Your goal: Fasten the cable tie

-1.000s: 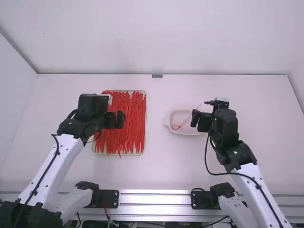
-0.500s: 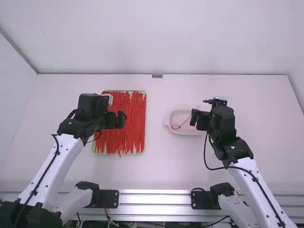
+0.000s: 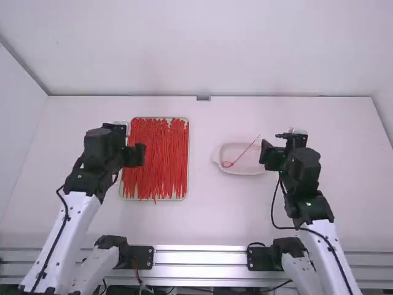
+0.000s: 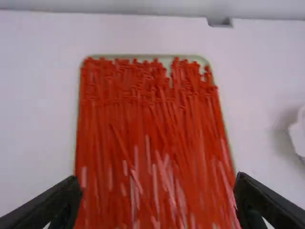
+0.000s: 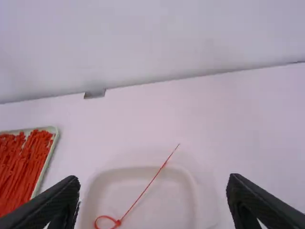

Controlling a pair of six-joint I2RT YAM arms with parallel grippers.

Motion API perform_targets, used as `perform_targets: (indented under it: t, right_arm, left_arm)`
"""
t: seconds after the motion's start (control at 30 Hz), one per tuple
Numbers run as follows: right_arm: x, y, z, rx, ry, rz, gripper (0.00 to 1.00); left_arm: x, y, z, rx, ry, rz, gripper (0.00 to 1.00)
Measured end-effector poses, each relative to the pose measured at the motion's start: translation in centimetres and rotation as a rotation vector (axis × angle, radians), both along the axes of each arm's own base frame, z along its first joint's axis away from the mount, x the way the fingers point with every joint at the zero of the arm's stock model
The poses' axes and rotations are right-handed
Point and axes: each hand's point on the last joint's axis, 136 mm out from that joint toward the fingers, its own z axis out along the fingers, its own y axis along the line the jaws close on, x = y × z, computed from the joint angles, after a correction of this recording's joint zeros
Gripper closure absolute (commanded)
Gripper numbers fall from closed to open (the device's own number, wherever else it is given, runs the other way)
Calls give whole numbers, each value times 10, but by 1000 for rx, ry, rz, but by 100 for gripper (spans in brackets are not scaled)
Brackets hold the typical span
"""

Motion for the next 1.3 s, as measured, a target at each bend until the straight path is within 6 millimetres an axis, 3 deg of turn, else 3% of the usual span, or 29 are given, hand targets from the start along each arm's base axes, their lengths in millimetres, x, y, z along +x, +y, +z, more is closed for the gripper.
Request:
perform_targets:
  t: [0.23, 0.63, 0.9, 1.3]
  right_arm:
    - [-14, -29, -3, -94, -105, -50, 37]
    - [-50, -28, -68, -135, -101, -31, 64]
    - [-62, -28, -109, -139, -99, -28, 79]
    - [-63, -28, -70, -136, -274, -39, 94]
  left_arm:
    - [-7, 13, 4, 67, -131, 46, 34]
    - [-28, 16, 9, 78, -398, 65, 61]
    - [-48, 17, -29, 82, -407, 72, 78]
    - [-63, 18, -79, 83, -404, 74, 96]
